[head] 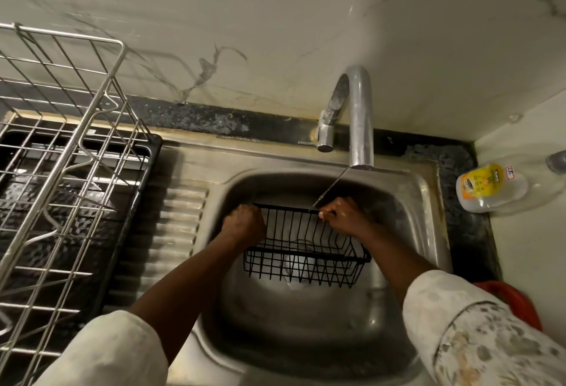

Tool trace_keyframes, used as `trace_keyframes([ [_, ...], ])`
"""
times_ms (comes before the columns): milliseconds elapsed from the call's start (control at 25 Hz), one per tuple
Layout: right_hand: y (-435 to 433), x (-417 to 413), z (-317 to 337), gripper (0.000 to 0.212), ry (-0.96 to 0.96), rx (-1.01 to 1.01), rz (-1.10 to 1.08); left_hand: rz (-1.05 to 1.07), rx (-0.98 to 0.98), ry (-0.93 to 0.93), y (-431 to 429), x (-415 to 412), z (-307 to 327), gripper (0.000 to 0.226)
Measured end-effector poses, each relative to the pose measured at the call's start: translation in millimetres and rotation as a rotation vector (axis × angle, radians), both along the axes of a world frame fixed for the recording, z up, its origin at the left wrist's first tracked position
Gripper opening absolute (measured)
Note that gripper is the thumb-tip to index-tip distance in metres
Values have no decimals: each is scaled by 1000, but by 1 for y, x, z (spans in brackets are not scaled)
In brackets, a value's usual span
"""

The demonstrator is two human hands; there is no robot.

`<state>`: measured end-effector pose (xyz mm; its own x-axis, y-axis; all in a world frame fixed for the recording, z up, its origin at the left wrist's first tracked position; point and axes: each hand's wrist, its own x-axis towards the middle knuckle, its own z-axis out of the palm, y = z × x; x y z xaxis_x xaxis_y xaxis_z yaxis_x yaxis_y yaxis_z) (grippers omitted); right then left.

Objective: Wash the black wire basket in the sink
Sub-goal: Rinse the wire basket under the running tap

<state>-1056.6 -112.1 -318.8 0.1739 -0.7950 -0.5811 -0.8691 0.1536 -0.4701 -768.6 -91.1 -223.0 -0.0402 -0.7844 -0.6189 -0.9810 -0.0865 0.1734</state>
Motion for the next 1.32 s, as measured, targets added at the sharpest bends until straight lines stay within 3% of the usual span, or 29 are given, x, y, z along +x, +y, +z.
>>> trace_keyframes([
  [80,-2,4,-17,50,7,-1,-16,2,27,-53,0,0,0,11],
  [240,-7,11,-13,42,7,20,-11,-196,-96,-338,3,-17,7,26],
  [280,-8,15,-10,39,13,27,-2,-238,-155,-324,1,-23,7,27],
  [360,-8,30,0,33,-4,13,-1,-291,-195,-121,-8,-35,2,24],
  [480,-10,51,14,34,-86,-15,-33,-371,13,146,-21,-48,-1,23],
  [600,-8,48,0,31,-84,5,12,-407,53,112,-27,-46,-9,26],
  [760,-5,42,5,53,-99,20,34,-471,28,162,-23,-40,-16,31],
  [960,-3,37,23,18,-73,-71,-99,-500,-14,100,-29,-28,-5,22],
  [1080,-6,51,23,20,-28,-99,-103,-461,53,112,-28,-26,-4,11],
  [1200,-9,64,22,21,-57,-64,-60,-353,91,142,-25,-25,-4,26],
  [1320,-3,62,24,31,-118,-102,-85,-383,-20,61,-25,-27,-3,34],
])
